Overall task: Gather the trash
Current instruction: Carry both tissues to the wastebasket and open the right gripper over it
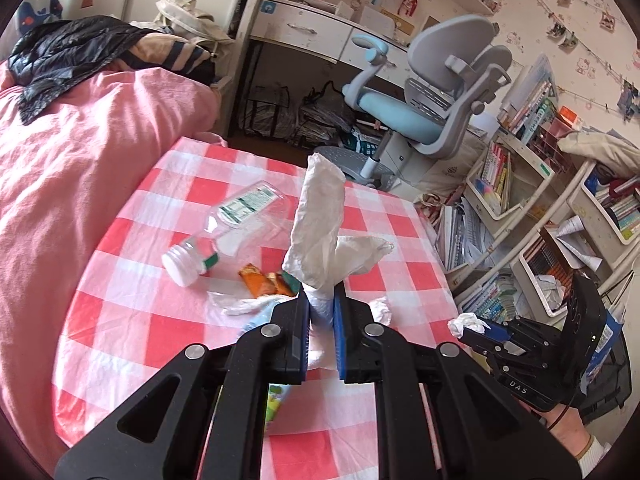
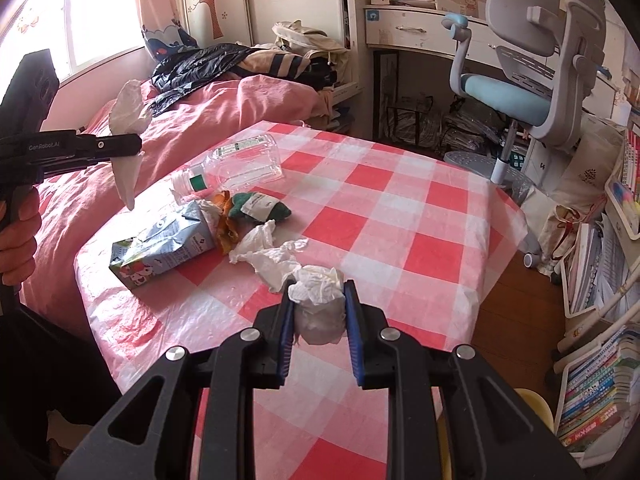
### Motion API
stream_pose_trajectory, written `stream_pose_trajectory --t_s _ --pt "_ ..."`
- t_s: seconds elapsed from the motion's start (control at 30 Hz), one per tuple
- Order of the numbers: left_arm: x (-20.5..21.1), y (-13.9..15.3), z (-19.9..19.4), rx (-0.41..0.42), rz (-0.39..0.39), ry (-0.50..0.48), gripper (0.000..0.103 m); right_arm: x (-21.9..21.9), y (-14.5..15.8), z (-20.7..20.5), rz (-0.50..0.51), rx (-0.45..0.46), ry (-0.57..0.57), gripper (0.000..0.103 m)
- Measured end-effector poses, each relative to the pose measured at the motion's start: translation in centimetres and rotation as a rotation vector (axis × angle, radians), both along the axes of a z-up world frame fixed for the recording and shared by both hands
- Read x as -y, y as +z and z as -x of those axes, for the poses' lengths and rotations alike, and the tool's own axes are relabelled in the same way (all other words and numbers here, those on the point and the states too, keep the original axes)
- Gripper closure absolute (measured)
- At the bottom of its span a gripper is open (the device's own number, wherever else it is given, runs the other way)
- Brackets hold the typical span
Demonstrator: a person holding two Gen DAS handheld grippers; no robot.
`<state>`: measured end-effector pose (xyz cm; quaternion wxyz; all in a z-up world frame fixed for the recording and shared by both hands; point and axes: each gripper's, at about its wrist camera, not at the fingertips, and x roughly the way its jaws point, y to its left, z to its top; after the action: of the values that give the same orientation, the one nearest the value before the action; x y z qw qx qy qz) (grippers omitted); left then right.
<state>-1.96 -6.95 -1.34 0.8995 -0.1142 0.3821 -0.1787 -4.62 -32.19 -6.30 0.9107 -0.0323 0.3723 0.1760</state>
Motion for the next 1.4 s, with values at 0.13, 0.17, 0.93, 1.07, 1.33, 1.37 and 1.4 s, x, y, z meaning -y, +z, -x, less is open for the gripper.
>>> stream_pose_trajectory --t_s 0.13,0.17,0.93,1.07,1.33,1.37,1.4 --pt "3.7 -0.8 0.2 -0.016 -0.018 -0.065 0.094 1.6 -0.2 0.2 0.003 -0.003 -0.030 0.079" --pt "4.8 -1.0 0.3 -0.021 -0.020 -0.085 0.094 2.2 -0.3 0.2 0.004 -0.006 -0.042 0.079" --pt "27.5 -6.2 2.8 -0.077 -0.086 -0.431 0.094 16.4 -5.9 1.8 0.029 -0.158 -0.350 0.077" --pt "28.7 -6.8 2.1 -0.087 -0.092 -0.445 0.094 17.9 -6.8 1.2 0.027 -0.183 -0.373 0.077" --pt "30.7 -7.7 0.9 -0.106 -0.082 -0.465 0.094 21.0 -9.9 0.3 0.020 -0.267 -0.456 0.067" --pt "31.0 -7.8 0.8 -0.107 -0.083 -0.468 0.094 21.5 -10.4 0.4 0.014 -0.282 -0.474 0.059" --pt "31.4 -8.1 0.8 -0.111 -0.083 -0.472 0.094 22.1 -10.8 0.5 0.004 -0.298 -0.494 0.057"
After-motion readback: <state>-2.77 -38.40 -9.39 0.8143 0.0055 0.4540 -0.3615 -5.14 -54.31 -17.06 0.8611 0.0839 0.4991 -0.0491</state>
